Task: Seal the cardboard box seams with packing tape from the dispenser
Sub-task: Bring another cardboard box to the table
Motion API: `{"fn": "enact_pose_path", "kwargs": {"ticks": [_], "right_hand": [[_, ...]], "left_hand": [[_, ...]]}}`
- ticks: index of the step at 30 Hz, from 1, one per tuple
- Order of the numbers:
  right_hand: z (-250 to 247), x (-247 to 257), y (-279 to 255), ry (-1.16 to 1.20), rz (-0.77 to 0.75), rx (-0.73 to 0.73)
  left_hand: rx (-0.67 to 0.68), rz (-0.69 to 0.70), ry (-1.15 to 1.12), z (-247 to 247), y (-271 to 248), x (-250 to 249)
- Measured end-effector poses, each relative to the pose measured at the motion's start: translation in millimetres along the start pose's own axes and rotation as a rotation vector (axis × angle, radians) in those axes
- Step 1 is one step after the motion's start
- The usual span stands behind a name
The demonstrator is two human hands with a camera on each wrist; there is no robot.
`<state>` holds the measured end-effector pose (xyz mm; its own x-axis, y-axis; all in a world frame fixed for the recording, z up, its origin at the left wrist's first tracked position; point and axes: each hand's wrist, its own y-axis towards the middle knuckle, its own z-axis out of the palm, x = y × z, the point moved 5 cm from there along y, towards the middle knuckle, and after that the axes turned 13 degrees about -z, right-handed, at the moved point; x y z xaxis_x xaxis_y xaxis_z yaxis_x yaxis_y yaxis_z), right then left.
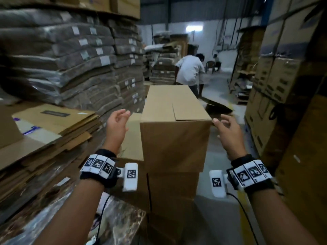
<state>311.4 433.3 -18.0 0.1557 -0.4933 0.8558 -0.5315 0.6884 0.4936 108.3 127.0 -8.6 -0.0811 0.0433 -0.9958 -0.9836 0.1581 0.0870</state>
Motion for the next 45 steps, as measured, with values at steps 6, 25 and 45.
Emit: {"fn": "enact_pose_path", "kwargs": {"ticks": [6,25,45], "right_hand": [[35,-16,59,0.289,0.267,0.226],[174,41,35,0.693,0.082,0.757],[338,123,-329,0.755,0.140,1.682]], "left_hand": [[0.028,-0.313,-0.110,44,55,12],[-0.035,-0.186,-0.234,-69,-34,-35],[-0.995,-0.265,-0.234,-353,-373,82]]}}
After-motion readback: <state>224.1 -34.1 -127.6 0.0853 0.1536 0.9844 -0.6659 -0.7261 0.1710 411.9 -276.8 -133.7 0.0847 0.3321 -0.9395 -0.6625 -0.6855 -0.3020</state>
